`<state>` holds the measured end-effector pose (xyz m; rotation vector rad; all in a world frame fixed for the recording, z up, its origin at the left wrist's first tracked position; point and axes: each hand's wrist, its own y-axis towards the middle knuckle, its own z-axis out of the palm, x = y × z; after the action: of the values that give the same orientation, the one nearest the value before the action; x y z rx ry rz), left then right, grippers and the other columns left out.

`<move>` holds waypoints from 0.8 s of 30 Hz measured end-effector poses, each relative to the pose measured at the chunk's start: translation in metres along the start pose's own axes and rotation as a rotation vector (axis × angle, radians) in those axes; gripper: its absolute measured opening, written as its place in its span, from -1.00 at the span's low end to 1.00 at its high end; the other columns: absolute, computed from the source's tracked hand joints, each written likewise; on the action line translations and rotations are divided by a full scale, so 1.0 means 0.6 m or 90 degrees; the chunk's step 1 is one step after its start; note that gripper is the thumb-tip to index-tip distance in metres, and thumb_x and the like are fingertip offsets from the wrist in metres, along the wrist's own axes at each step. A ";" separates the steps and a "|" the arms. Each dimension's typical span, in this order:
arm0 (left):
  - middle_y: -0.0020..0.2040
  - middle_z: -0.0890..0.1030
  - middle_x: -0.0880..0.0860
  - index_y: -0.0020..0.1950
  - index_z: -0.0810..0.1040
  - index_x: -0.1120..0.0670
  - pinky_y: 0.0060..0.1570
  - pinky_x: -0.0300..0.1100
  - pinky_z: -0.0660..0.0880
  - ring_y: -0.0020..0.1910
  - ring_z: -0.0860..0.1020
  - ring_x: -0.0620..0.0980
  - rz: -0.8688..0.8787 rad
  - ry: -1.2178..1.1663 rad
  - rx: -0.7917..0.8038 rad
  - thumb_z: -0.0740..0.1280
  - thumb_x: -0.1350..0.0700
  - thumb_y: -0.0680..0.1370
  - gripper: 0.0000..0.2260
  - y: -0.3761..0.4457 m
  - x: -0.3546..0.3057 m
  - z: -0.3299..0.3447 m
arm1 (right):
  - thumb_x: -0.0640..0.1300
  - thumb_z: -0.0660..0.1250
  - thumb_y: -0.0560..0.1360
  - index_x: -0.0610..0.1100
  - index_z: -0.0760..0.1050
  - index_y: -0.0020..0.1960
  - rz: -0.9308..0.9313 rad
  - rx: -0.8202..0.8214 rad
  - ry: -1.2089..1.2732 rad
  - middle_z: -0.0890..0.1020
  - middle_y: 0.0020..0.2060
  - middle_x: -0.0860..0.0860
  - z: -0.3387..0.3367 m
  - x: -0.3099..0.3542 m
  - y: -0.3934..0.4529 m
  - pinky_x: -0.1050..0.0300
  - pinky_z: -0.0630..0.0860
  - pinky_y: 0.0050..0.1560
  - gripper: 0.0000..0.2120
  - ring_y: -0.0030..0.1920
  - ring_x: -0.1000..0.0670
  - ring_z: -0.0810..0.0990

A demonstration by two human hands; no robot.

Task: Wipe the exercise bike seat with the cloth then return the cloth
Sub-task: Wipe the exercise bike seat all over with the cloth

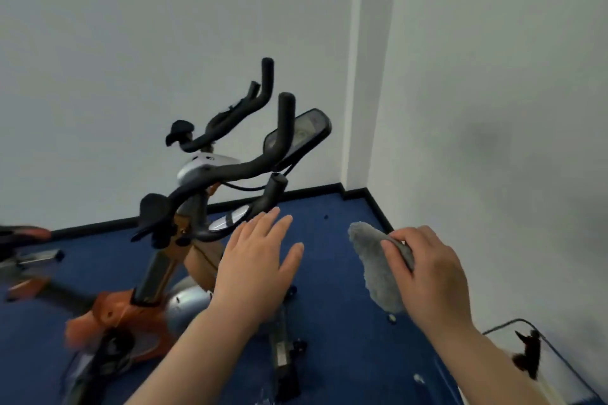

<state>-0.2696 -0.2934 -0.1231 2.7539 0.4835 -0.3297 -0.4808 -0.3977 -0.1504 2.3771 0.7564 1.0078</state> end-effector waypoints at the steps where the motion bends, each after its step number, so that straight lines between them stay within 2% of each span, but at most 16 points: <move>1: 0.52 0.15 -0.10 0.49 0.17 -0.10 0.45 -0.14 -0.05 0.49 0.08 -0.08 -0.024 0.001 -0.011 0.05 -0.21 0.56 -0.49 -0.011 0.021 -0.015 | -0.04 0.29 0.52 -0.05 0.53 -0.10 -0.021 0.009 0.014 0.52 -0.23 0.10 0.013 0.022 0.004 0.11 0.45 -0.24 -0.90 -0.31 0.06 0.46; 4: 0.51 0.19 -0.10 0.47 0.21 -0.10 0.44 -0.13 0.00 0.47 0.12 -0.07 -0.097 -0.002 -0.039 0.07 -0.20 0.55 -0.49 -0.045 0.090 -0.055 | 0.03 0.22 0.53 -0.04 0.54 -0.08 -0.073 0.046 0.053 0.53 -0.21 0.10 0.054 0.090 0.011 0.13 0.44 -0.22 -0.81 -0.30 0.04 0.47; 8: 0.49 0.25 -0.09 0.45 0.27 -0.09 0.43 -0.11 0.07 0.44 0.20 -0.06 -0.171 0.003 -0.080 0.10 -0.18 0.55 -0.53 -0.098 0.190 -0.102 | -0.02 0.30 0.53 -0.03 0.53 -0.08 -0.143 0.086 0.078 0.53 -0.21 0.12 0.117 0.187 0.010 0.10 0.46 -0.20 -0.89 -0.30 0.06 0.48; 11: 0.47 0.28 -0.07 0.44 0.27 -0.09 0.41 -0.10 0.10 0.43 0.22 -0.04 -0.218 0.011 -0.091 0.13 -0.16 0.55 -0.54 -0.141 0.272 -0.134 | -0.04 0.35 0.51 -0.03 0.53 -0.10 -0.185 0.091 0.096 0.53 -0.22 0.13 0.167 0.271 -0.002 0.14 0.40 -0.24 -0.94 -0.32 0.09 0.43; 17: 0.50 0.23 -0.10 0.45 0.25 -0.10 0.42 -0.13 0.06 0.45 0.18 -0.06 -0.316 0.027 -0.112 0.11 -0.18 0.55 -0.52 -0.226 0.436 -0.202 | -0.03 0.33 0.51 -0.03 0.54 -0.09 -0.250 0.152 0.168 0.53 -0.22 0.11 0.280 0.448 -0.033 0.09 0.46 -0.25 -0.92 -0.29 0.04 0.49; 21: 0.50 0.22 -0.10 0.46 0.25 -0.10 0.44 -0.14 0.05 0.45 0.17 -0.07 -0.344 0.052 -0.111 0.11 -0.18 0.55 -0.52 -0.280 0.542 -0.249 | -0.02 0.31 0.51 -0.04 0.54 -0.11 -0.270 0.157 0.215 0.53 -0.23 0.13 0.356 0.568 -0.058 0.14 0.41 -0.26 -0.89 -0.33 0.09 0.43; 24: 0.50 0.21 -0.10 0.46 0.23 -0.10 0.45 -0.14 0.04 0.46 0.15 -0.08 -0.361 0.070 -0.108 0.09 -0.17 0.55 -0.52 -0.314 0.609 -0.279 | -0.03 0.30 0.53 -0.04 0.53 -0.10 -0.267 0.180 0.254 0.54 -0.20 0.12 0.407 0.636 -0.075 0.04 0.48 -0.23 -0.90 -0.27 0.03 0.51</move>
<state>0.0244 0.0389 -0.1220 2.4306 1.2617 -0.2506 -0.0889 -0.1669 -0.1383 2.1108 1.5603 1.2643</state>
